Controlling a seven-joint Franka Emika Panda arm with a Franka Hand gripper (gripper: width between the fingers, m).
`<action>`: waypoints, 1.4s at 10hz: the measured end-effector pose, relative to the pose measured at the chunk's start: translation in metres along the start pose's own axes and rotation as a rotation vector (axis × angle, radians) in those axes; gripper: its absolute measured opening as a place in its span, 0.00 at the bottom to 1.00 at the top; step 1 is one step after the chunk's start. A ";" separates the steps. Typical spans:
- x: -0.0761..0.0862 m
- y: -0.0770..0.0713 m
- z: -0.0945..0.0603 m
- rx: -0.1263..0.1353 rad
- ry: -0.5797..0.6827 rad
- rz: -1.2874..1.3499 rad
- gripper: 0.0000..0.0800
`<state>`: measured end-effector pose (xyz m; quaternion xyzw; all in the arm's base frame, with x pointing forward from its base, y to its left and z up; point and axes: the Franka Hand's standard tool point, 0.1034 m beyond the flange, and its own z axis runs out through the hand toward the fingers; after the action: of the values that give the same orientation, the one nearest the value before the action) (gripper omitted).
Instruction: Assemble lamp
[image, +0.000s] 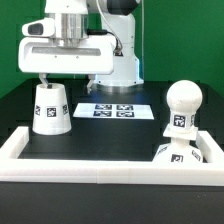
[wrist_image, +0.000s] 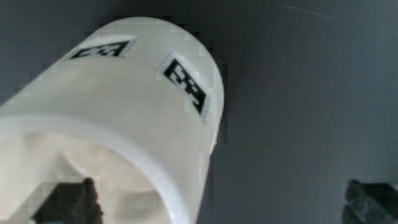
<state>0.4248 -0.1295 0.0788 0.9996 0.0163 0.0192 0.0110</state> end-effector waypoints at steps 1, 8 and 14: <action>0.002 0.000 0.000 0.000 0.001 -0.002 0.71; 0.013 -0.020 0.000 -0.001 0.013 -0.035 0.05; 0.065 -0.113 -0.044 0.050 -0.012 0.058 0.06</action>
Offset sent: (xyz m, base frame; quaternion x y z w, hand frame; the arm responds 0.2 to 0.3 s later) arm 0.0067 0.0069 -0.0011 0.0048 0.0051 0.0035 1.0000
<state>0.4842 -0.0136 0.1224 0.9997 -0.0122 0.0132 -0.0143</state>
